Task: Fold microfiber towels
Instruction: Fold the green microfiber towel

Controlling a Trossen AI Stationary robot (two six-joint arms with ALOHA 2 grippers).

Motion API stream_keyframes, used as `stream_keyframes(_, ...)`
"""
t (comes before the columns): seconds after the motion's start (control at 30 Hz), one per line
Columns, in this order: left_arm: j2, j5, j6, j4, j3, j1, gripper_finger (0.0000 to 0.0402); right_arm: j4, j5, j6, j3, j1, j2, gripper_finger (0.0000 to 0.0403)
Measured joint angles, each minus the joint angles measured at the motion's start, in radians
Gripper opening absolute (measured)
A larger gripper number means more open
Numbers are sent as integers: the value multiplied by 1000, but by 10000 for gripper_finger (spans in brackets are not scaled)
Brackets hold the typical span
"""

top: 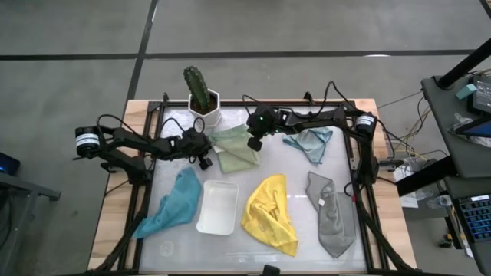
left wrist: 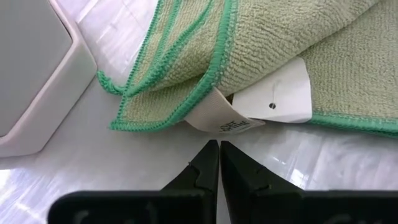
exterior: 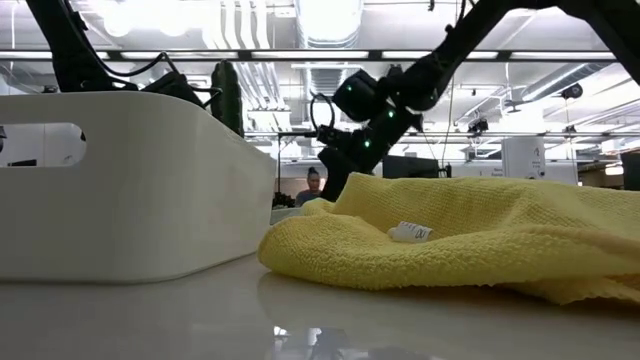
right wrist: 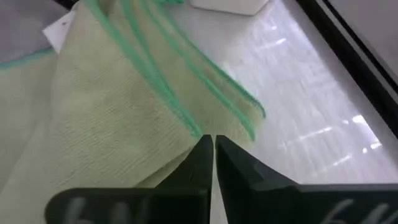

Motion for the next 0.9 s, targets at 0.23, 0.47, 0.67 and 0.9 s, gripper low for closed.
stream_keyframes(0.23, 0, 2, 1, 5, 2, 0, 1, 82, -34, 39, -40, 32, 14, 9)
stream_keyframes(0.47, 0, 2, 1, 5, 5, 0, 1, 125, -134, 71, -28, 106, 65, 9)
stream_keyframes(0.67, -7, 2, 2, 4, 8, 0, 1, 128, -132, 52, 14, 190, 76, 8)
stream_keyframes(0.9, -66, 2, 2, -62, 10, 0, 1, 122, -133, 33, 62, 242, 76, 9)
